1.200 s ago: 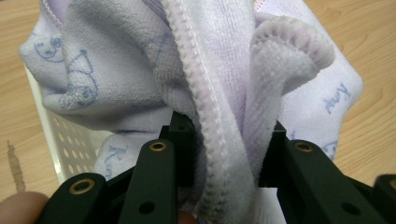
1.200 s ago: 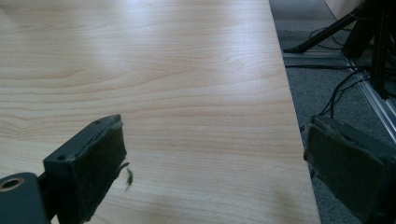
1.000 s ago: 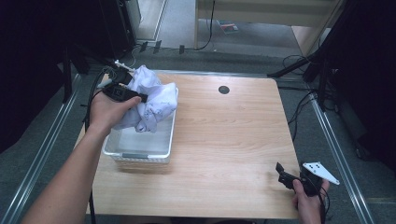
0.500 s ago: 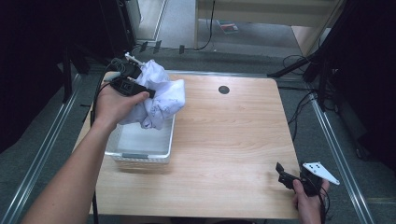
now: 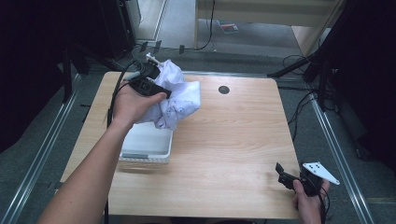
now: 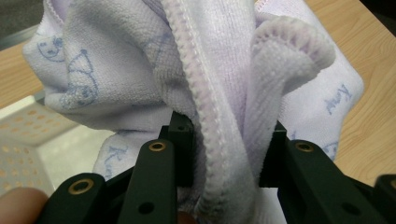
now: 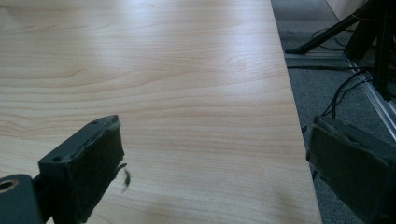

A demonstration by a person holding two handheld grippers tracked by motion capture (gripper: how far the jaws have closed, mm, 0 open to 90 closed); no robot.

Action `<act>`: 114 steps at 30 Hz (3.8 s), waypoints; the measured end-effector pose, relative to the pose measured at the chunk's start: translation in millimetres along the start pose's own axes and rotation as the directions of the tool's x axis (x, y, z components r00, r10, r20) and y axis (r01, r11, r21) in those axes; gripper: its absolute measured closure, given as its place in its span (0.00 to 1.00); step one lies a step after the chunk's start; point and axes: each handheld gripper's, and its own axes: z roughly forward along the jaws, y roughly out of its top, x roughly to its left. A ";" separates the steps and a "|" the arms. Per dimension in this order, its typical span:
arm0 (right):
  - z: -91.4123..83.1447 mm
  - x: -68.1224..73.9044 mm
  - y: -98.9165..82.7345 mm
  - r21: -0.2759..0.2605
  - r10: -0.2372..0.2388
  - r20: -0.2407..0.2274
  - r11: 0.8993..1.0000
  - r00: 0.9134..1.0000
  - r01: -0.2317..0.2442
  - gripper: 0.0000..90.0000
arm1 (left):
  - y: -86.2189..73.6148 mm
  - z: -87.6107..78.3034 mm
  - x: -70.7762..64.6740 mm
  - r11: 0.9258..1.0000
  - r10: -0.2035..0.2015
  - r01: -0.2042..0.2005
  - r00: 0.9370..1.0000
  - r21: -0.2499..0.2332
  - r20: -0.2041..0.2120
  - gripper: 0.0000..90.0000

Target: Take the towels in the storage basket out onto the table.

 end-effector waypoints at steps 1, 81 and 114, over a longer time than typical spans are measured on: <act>-0.1 0.1 0.0 0.001 0.003 0.000 1.000 1.000 -0.003 0.04 | 1.3 1.4 -2.4 1.000 0.004 -0.004 1.000 0.000 -0.001 0.75; 0.5 -0.8 0.5 -0.010 0.007 -0.014 1.000 1.000 -0.007 0.04 | 13.9 121.9 -103.9 0.999 -0.006 -0.004 0.955 0.033 0.297 0.14; 1.0 0.1 0.6 -0.003 0.003 -0.003 1.000 1.000 -0.003 0.04 | -43.7 38.2 -10.9 0.997 -0.070 0.072 0.993 -0.016 0.097 0.00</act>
